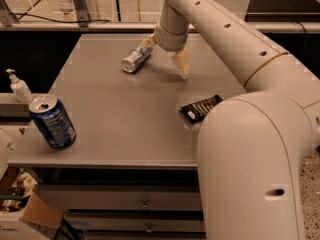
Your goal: Place redbull can upright
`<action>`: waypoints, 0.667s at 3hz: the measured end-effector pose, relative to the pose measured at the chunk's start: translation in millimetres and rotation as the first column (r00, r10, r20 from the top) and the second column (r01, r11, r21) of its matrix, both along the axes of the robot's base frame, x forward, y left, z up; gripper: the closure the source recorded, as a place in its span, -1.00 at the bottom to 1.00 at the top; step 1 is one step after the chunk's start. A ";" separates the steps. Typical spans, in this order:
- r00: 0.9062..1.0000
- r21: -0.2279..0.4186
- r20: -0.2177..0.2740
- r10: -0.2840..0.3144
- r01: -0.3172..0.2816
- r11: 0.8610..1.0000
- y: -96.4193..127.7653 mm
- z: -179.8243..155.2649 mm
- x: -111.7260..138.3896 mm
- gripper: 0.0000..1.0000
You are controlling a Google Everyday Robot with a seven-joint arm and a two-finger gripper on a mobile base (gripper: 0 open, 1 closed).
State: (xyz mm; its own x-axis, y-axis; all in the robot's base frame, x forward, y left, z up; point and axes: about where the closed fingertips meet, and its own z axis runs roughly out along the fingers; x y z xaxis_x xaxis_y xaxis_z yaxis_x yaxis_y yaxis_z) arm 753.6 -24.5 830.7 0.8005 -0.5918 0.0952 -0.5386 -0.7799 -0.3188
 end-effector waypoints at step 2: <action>0.993 0.080 -0.001 0.119 -0.119 0.990 53.7 -0.1 -1.3 -1.00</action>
Offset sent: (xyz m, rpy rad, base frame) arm -0.0030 0.0811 0.0174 0.1312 -0.0099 0.1839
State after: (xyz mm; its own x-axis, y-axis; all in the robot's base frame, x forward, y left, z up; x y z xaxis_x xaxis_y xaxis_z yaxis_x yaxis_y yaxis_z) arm 752.4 29.1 830.6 0.8660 -0.4979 0.0468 -0.4455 -0.8106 -0.3800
